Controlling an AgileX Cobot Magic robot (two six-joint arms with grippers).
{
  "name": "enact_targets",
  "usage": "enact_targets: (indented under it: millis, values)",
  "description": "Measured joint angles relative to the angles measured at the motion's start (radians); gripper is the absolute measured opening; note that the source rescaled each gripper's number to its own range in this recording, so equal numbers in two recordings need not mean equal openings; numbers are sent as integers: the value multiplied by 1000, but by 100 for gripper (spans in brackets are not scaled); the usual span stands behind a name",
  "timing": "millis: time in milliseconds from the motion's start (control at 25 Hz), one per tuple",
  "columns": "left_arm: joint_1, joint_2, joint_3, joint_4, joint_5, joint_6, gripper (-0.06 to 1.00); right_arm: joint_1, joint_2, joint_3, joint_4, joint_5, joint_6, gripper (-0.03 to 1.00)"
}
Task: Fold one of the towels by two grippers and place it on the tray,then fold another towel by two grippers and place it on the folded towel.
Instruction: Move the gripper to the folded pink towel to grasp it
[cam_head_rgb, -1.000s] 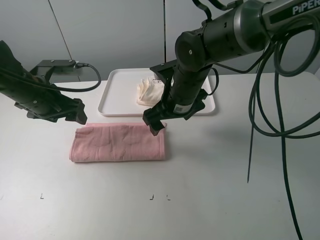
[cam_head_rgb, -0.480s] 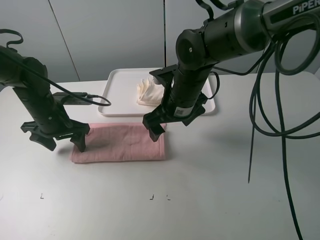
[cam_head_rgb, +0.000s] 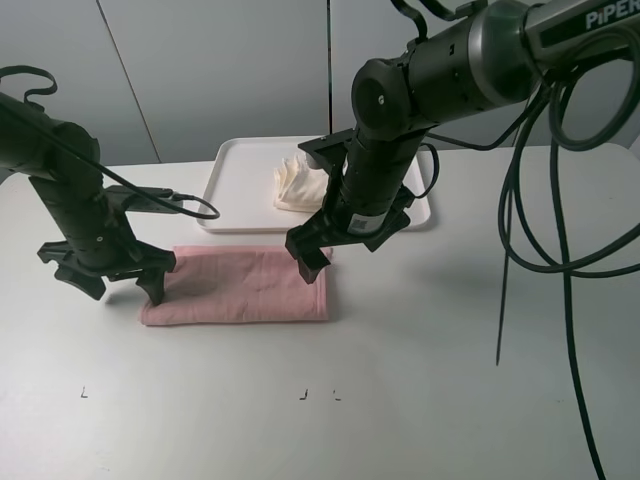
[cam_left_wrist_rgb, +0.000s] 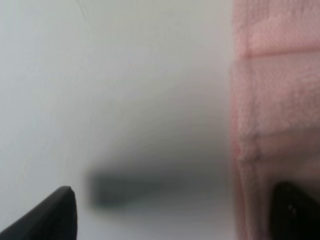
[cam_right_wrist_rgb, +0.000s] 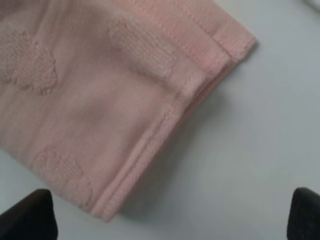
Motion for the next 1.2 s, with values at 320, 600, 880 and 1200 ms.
enact_targets:
  millis: [320, 600, 880, 1200]
  values:
    - [0, 7, -5, -3, 5, 0, 99, 0, 42, 0, 28, -2, 0, 100]
    - [0, 7, -5, -4, 6, 0, 99, 0, 99, 0, 104, -51, -2, 93]
    - [0, 7, -5, -6, 6, 0, 99, -2, 126, 0, 174, -57, -43, 65]
    - [0, 7, -5, -6, 6, 0, 99, -2, 139, 0, 210, -95, -49, 65]
